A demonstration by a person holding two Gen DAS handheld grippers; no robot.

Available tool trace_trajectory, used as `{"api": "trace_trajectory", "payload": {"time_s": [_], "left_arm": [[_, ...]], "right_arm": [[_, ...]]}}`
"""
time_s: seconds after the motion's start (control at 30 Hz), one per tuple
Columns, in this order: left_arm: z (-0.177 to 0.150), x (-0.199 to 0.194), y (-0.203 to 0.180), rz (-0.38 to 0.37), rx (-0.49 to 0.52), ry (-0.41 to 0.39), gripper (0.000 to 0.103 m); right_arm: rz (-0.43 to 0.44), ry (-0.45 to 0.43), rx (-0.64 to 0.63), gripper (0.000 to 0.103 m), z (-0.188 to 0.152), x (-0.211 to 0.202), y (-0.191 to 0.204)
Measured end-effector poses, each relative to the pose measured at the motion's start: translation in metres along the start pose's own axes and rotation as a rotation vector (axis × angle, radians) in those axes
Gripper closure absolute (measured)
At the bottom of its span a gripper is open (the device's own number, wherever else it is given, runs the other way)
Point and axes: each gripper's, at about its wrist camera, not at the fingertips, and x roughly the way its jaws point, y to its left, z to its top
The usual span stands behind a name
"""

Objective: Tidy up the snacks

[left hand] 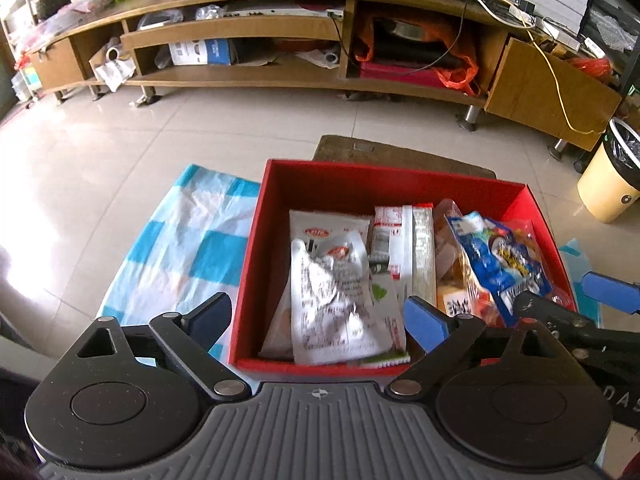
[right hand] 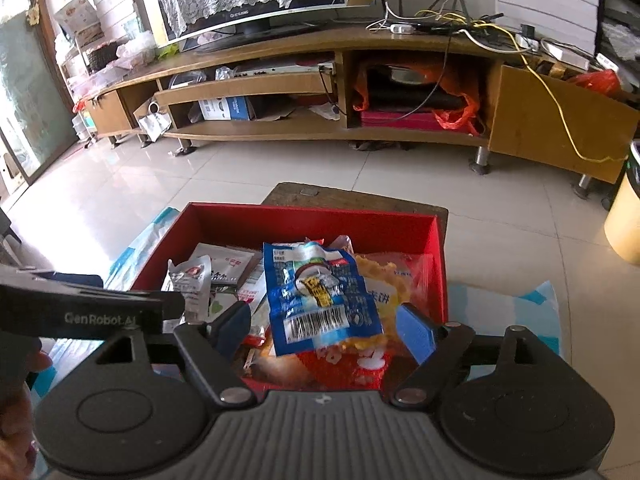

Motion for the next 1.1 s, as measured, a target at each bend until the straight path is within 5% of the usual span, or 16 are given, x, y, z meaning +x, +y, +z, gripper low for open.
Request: {"api": "trace_trajectory", "payload": {"time_s": [1.1], "left_arm": [[-0.135, -0.076, 0.013, -0.022, 0.033, 0.020, 0.004]], "right_arm": [[0.034, 0.007, 0.101, 0.025, -0.109, -0.086, 0.029]]}}
